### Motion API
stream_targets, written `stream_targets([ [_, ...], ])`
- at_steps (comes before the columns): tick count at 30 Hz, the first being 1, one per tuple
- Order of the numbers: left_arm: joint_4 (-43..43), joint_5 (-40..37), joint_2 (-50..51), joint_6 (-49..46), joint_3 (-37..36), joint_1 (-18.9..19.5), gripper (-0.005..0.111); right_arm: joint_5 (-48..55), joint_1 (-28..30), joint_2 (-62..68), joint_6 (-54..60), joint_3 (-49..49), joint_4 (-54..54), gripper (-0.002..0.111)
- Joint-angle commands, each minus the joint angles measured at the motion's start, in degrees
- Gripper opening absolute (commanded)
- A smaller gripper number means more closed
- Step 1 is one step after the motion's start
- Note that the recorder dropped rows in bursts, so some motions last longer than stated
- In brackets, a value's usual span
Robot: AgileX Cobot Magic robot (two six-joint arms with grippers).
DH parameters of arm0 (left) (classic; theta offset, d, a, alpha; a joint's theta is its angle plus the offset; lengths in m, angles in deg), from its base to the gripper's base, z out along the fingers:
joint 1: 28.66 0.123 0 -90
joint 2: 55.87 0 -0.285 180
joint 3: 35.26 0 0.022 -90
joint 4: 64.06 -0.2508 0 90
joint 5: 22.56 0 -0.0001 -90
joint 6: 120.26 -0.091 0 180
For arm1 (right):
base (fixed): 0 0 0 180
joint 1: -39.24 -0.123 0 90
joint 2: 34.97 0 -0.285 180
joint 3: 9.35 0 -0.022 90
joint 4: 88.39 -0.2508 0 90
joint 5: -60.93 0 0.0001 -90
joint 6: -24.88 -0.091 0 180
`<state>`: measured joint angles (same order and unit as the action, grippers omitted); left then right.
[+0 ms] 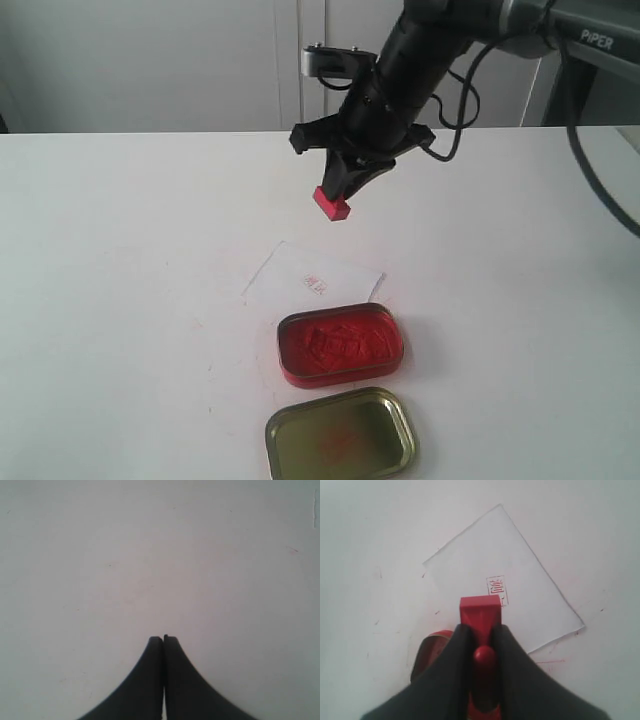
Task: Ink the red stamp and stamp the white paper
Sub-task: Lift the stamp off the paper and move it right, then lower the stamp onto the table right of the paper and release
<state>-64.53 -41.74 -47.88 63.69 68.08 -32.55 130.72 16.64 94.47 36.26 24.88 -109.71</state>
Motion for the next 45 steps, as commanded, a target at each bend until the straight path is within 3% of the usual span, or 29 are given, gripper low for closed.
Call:
stream_targets([
  [1, 0.0, -0.9, -0.2, 0.1, -0.6, 0.0, 0.000, 0.2, 3.1, -3.0, 4.0, -4.4, -4.4, 0.000],
  [15, 0.0, -0.9, -0.2, 0.1, -0.6, 0.0, 0.000, -1.9, 13.6, -9.4, 15.0, -19.6, -21.1, 0.000],
  [28, 0.0, -0.9, -0.2, 0.1, -0.6, 0.0, 0.000, -7.0, 19.3, -9.5, 22.0, -31.1, -28.3, 0.000],
  [45, 0.0, -0.9, -0.2, 0.1, -0.6, 0.0, 0.000, -14.2, 21.0, -3.3, 28.1, -37.8, -34.8, 0.000],
])
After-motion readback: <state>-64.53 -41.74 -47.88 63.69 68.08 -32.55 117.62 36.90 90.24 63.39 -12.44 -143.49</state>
